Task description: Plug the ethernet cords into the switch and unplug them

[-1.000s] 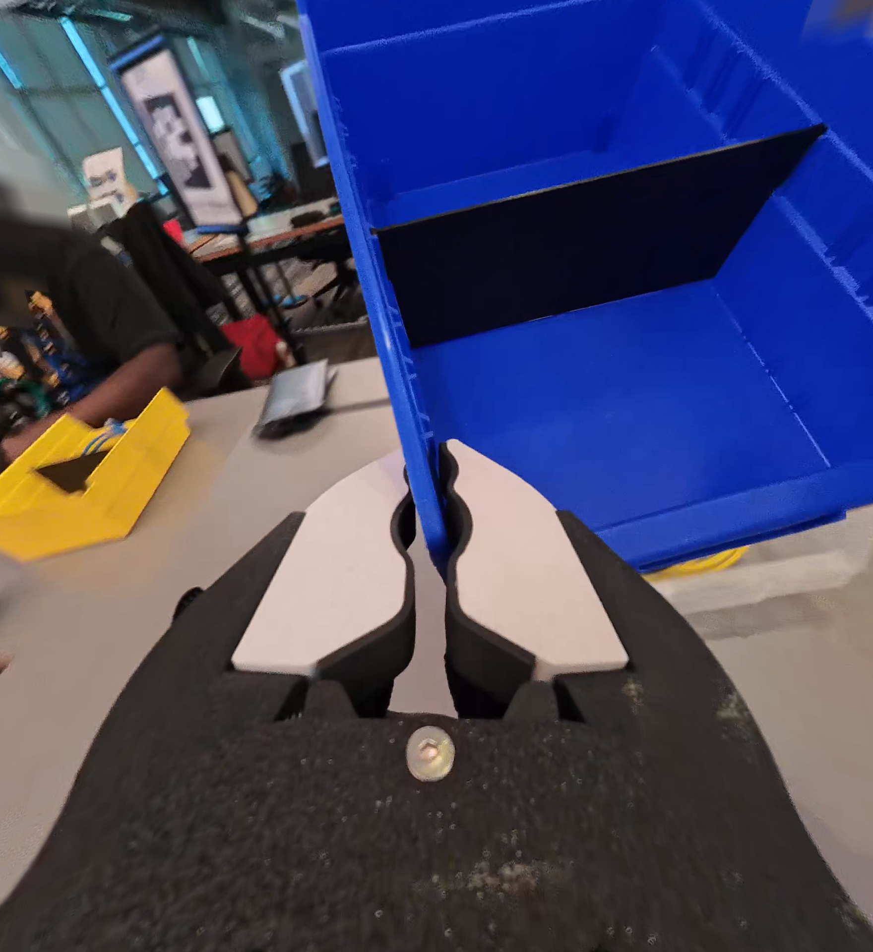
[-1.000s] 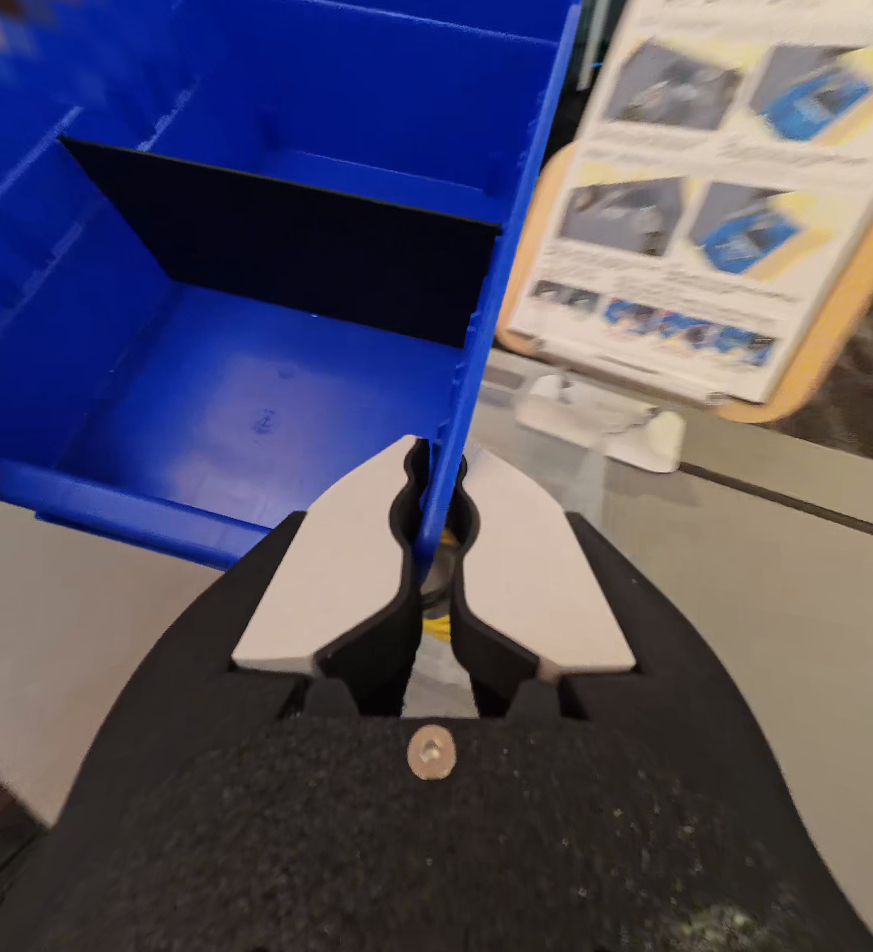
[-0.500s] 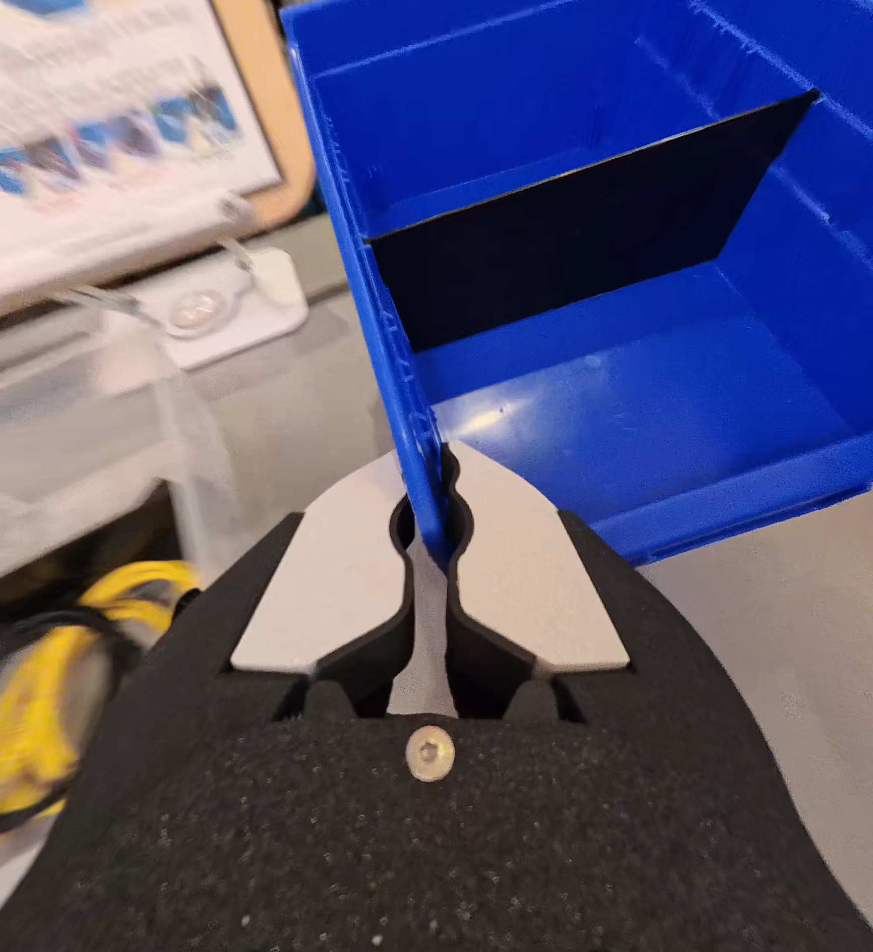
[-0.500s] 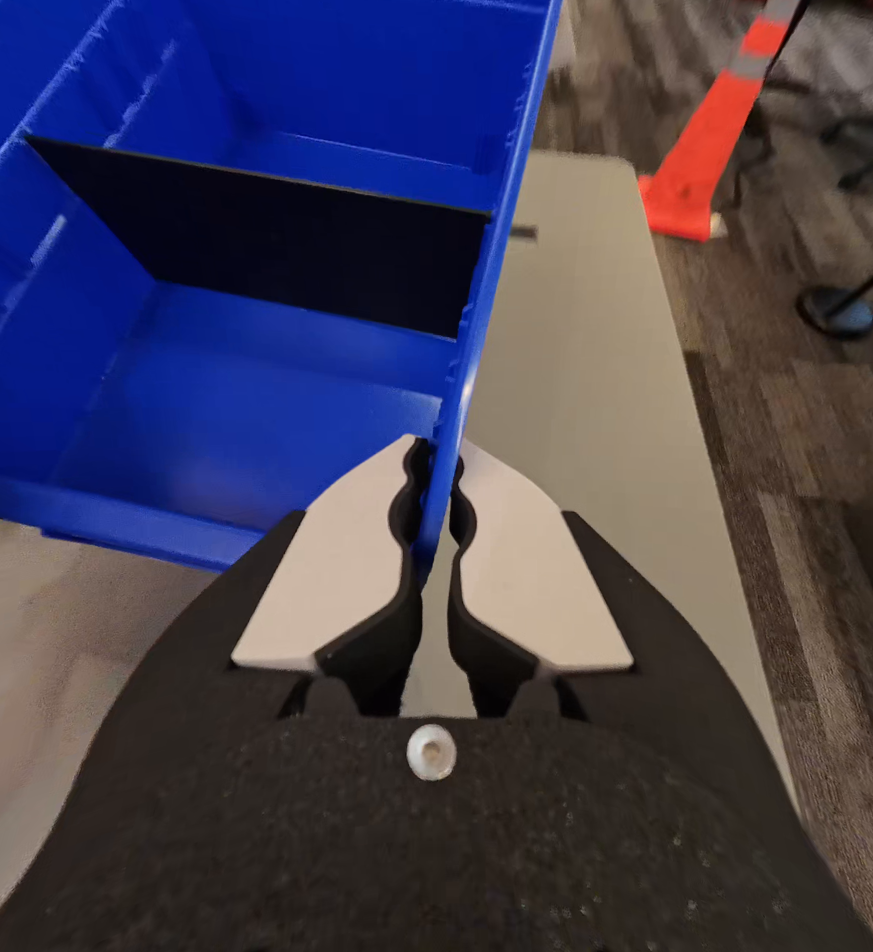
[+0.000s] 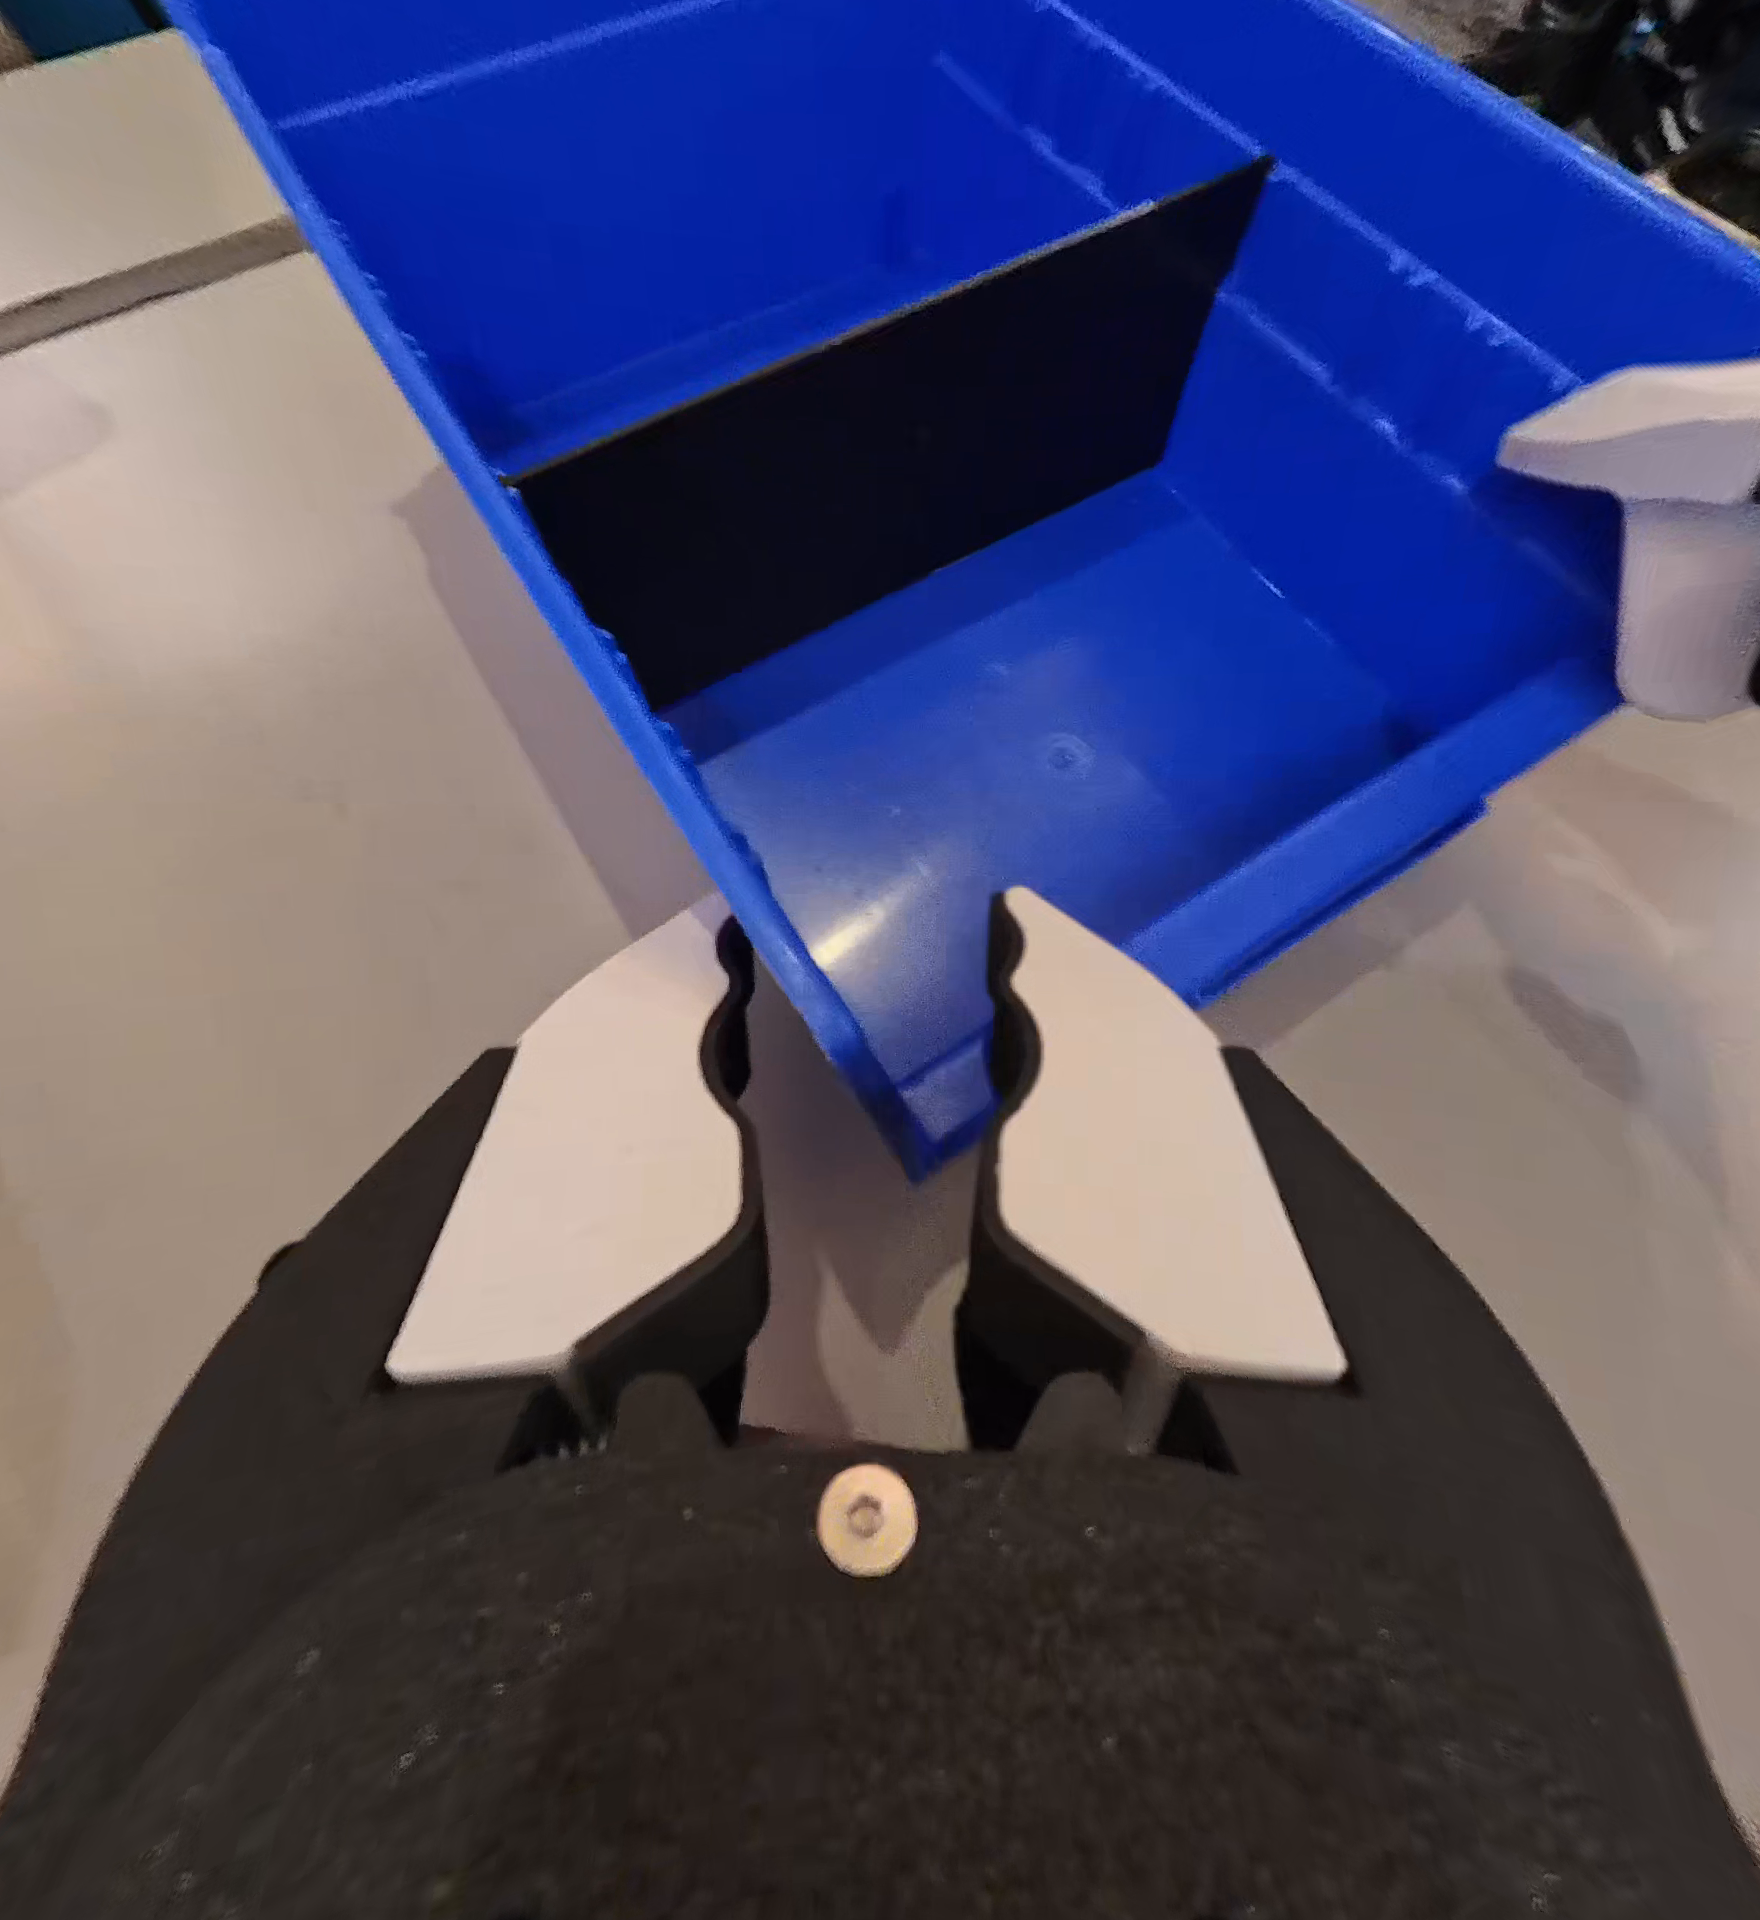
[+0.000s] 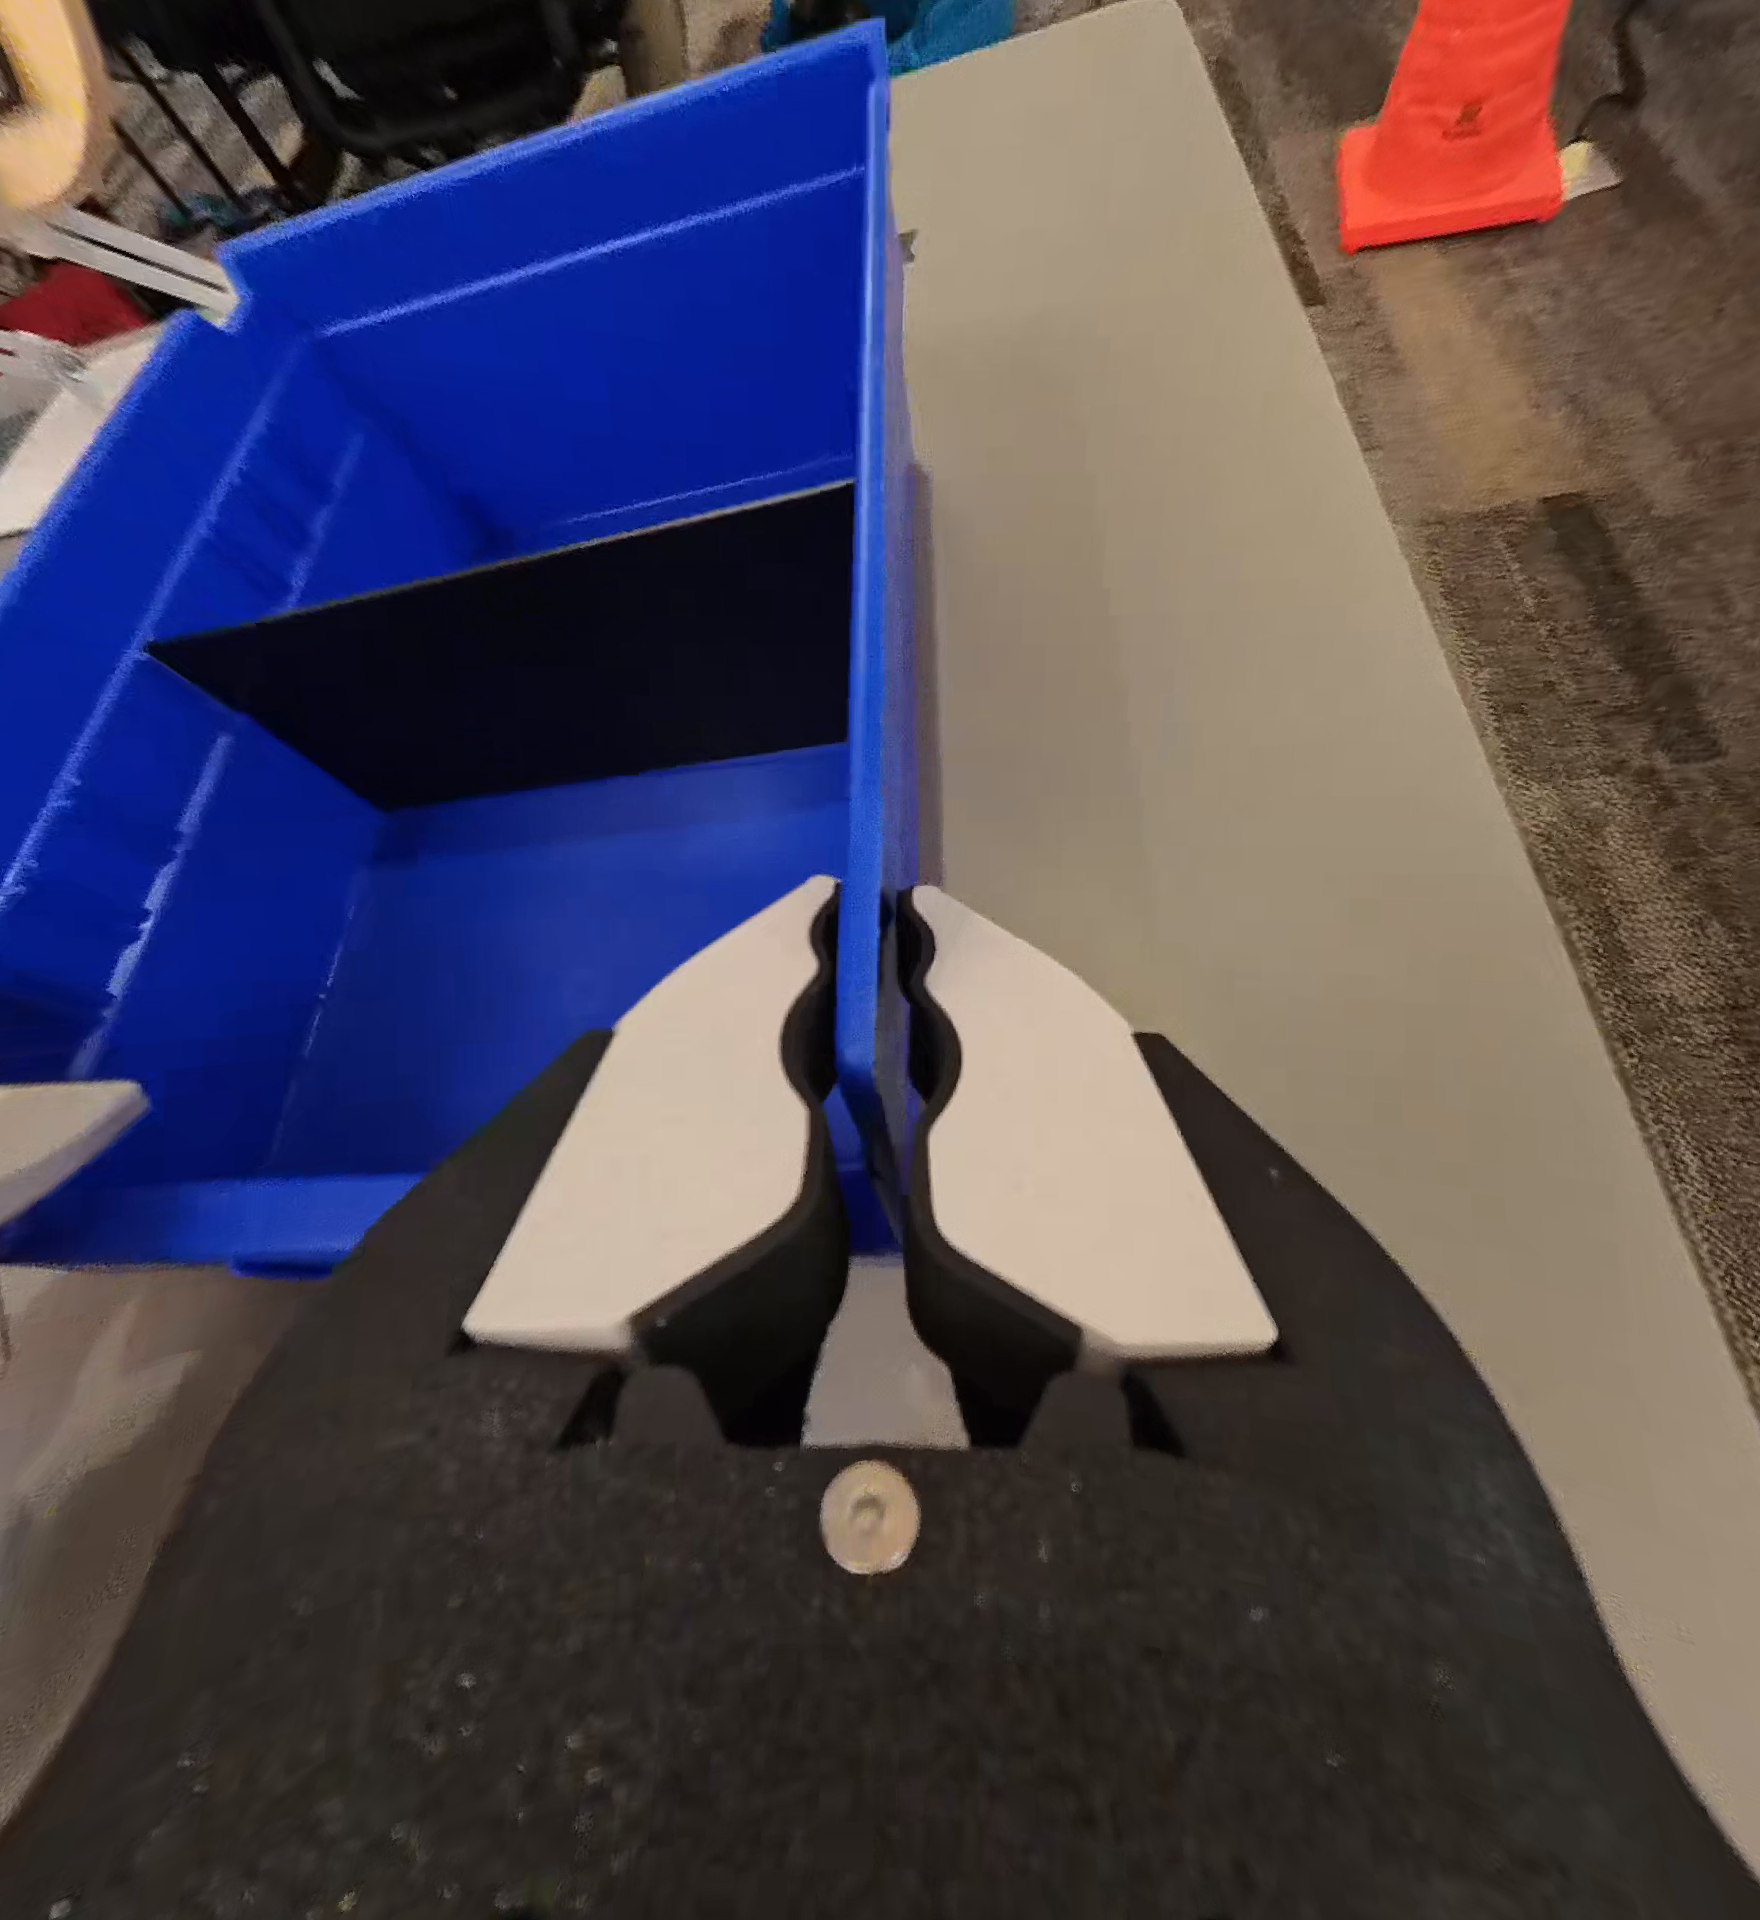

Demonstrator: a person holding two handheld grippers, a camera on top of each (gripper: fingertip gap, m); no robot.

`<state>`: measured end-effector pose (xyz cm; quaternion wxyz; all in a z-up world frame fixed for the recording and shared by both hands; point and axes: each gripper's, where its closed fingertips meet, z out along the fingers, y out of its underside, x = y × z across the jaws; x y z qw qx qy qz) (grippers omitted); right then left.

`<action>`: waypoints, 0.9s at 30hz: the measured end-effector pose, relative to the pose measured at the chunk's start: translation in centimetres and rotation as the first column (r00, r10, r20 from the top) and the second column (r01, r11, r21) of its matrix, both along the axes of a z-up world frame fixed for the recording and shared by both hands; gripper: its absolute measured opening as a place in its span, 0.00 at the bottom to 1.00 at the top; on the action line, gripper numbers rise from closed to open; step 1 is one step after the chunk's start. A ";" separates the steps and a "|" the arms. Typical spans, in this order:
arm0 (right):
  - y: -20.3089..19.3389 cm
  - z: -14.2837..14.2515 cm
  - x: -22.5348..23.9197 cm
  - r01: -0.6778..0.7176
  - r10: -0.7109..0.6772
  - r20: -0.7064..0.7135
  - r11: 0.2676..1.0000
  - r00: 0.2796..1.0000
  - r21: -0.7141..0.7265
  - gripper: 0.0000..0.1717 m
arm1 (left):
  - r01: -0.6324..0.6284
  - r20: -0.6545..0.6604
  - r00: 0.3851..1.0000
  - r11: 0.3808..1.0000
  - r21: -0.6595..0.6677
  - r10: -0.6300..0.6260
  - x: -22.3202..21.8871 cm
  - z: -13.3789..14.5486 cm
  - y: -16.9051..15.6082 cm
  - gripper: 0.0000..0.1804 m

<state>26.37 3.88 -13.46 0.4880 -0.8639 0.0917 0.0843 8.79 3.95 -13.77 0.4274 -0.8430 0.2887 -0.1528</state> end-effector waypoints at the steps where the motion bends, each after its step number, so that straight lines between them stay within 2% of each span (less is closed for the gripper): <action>1: -0.1 0.2 0.4 0.006 -0.006 0.002 1.000 1.000 0.006 0.08 | 0.023 0.002 1.000 1.000 -0.017 -0.023 0.2 -0.1 -0.4 0.26; 3: -0.5 1.0 1.7 0.063 -0.064 0.028 0.998 0.998 0.014 0.21 | 0.067 0.025 0.998 0.995 -0.068 -0.066 -0.2 0.4 -1.7 0.32; 4: -0.9 1.9 2.2 0.098 -0.099 0.039 0.995 0.994 0.030 0.23 | 0.104 0.063 0.993 0.991 -0.083 -0.099 -0.7 1.2 -2.6 0.33; 6: -1.6 5.1 2.5 0.138 -0.148 0.079 0.982 0.986 0.126 0.25 | 0.168 0.163 0.975 0.982 -0.091 -0.152 -2.8 3.6 -4.4 0.34; 8: -2.2 9.2 0.9 0.097 -0.127 0.107 0.964 0.986 0.250 0.28 | 0.185 0.223 0.961 0.978 -0.095 -0.161 -6.7 5.9 -5.2 0.37; 11: -2.3 14.1 -4.4 0.012 -0.044 0.078 0.930 0.996 0.369 0.30 | 0.047 0.284 0.958 0.998 -0.045 -0.033 -15.4 8.9 -3.2 0.44; 14: -1.7 16.7 -14.2 -0.125 0.140 0.002 0.875 0.990 0.467 0.33 | -0.194 0.264 0.950 0.978 0.073 0.169 -26.2 9.8 -0.4 0.44; 16: -1.1 15.5 -22.0 -0.258 0.280 0.014 0.864 0.960 0.433 0.37 | -0.352 0.180 0.929 0.923 0.155 0.324 -33.5 8.5 0.5 0.45; 19: -0.3 10.7 -31.6 -0.399 0.395 0.079 0.860 0.915 0.319 0.39 | -0.497 0.090 0.867 0.841 0.211 0.490 -41.3 5.5 0.4 0.45; 23: 1.3 3.6 -39.9 -0.466 0.456 0.104 0.875 0.884 0.132 0.52 | -0.503 0.075 0.864 0.861 0.071 0.498 -43.2 1.4 1.3 0.42; 27: 3.5 0.3 -41.5 -0.408 0.399 0.192 0.913 0.896 0.007 0.51 | -0.462 0.014 0.887 0.887 0.018 0.462 -42.4 -1.0 2.8 0.31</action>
